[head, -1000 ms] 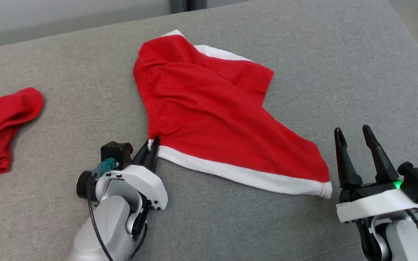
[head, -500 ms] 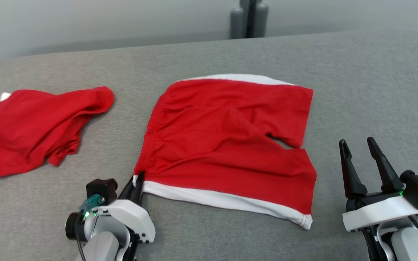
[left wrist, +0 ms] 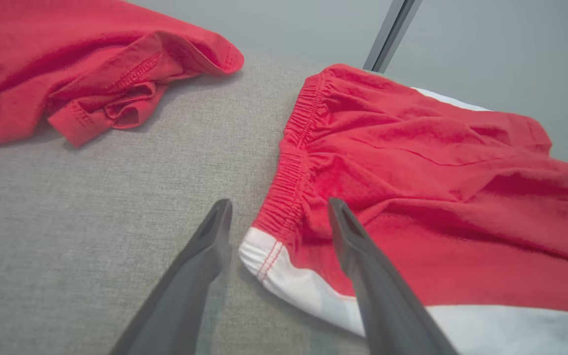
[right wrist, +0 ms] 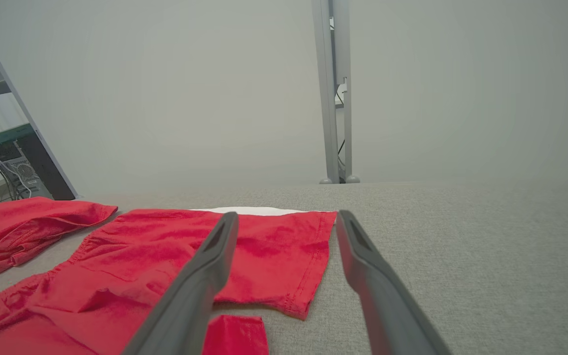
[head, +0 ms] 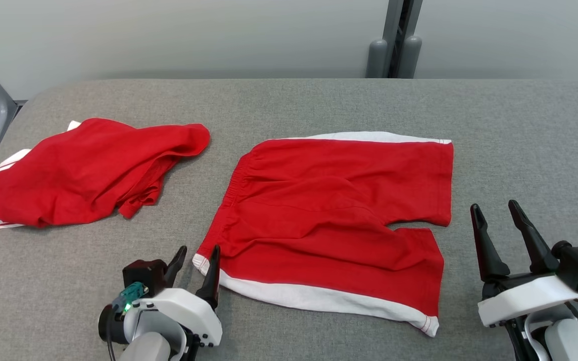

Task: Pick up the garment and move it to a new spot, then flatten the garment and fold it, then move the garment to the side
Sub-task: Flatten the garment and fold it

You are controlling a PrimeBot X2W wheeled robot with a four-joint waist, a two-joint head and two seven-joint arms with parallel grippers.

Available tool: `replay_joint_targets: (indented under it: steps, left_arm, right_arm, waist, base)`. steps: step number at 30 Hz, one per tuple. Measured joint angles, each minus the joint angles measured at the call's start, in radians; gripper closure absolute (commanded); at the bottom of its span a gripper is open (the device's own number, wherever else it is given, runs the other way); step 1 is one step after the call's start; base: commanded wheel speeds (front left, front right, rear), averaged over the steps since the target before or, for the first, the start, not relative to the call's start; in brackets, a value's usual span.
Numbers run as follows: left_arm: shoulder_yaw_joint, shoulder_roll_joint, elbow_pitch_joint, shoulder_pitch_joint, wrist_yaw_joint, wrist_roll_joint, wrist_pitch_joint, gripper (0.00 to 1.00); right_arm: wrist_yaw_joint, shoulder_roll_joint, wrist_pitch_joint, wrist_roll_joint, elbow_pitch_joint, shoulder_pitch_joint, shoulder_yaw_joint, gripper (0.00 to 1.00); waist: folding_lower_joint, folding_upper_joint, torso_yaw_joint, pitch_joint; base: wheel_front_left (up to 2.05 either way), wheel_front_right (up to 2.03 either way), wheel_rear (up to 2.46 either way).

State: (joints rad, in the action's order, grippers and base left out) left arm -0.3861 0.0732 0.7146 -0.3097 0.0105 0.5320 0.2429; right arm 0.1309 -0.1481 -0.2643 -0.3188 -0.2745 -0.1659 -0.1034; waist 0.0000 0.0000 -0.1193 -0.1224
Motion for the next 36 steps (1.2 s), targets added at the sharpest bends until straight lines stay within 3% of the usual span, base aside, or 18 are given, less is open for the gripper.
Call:
replay_joint_targets:
  steps: [10, 15, 22, 32, 33, 34, 35, 36]
  left_arm:
    - [0.034, 0.000, -0.157, 0.000, 0.017, -0.036, 0.017, 0.00]
    - [0.050, -0.007, -0.251, 0.004, 0.012, -0.075, 0.019, 0.00]
    - [0.058, -0.021, -0.318, 0.012, -0.006, -0.099, 0.019, 0.00]
    - [0.054, -0.024, -0.358, 0.014, -0.009, -0.090, 0.019, 0.00]
    - [0.052, -0.024, -0.361, 0.014, -0.008, -0.088, 0.019, 0.00]
    - [0.049, -0.024, -0.364, 0.014, -0.008, -0.085, 0.019, 0.00]
    - [0.046, -0.024, -0.366, 0.014, -0.006, -0.081, 0.019, 0.00]
    - [0.043, -0.024, -0.368, 0.014, -0.005, -0.079, 0.019, 0.00]
  right_arm:
    - [0.000, -0.060, 0.028, -0.056, -0.096, -0.140, 0.002, 0.00]
    - [0.000, -0.111, 0.082, -0.115, -0.203, -0.262, 0.005, 0.00]
    - [0.000, -0.173, 0.189, -0.259, -0.419, -0.435, 0.012, 0.00]
    - [0.000, -0.224, 0.304, -0.435, -0.534, -0.534, -0.063, 0.00]
    - [0.000, -0.227, 0.313, -0.452, -0.538, -0.544, -0.072, 0.09]
    - [0.000, -0.236, 0.314, -0.456, -0.536, -0.552, -0.087, 0.70]
    - [0.000, -0.245, 0.313, -0.457, -0.537, -0.561, -0.099, 1.00]
    - [0.000, -0.255, 0.308, -0.458, -0.539, -0.567, -0.107, 1.00]
  waist:
    - [0.0000, 0.0000, -0.022, -0.053]
    - [0.0000, 0.0000, -0.053, -0.099]
    - [0.0000, 0.0000, -0.126, -0.171]
    - [0.0000, 0.0000, -0.199, -0.235]
    - [0.0000, 0.0000, -0.203, -0.239]
    - [0.0000, 0.0000, -0.207, -0.243]
    - [0.0000, 0.0000, -0.211, -0.247]
    - [0.0000, 0.0000, -0.216, -0.251]
  base:
    - [0.00, 0.00, 0.00]
    - [0.00, 0.00, 0.00]
    - [0.00, 0.00, 0.00]
    - [0.00, 0.00, 0.00]
    - [0.00, 0.00, 0.00]
    - [0.00, 0.00, 0.00]
    - [0.00, 0.00, 0.00]
    - [0.00, 0.00, 0.00]
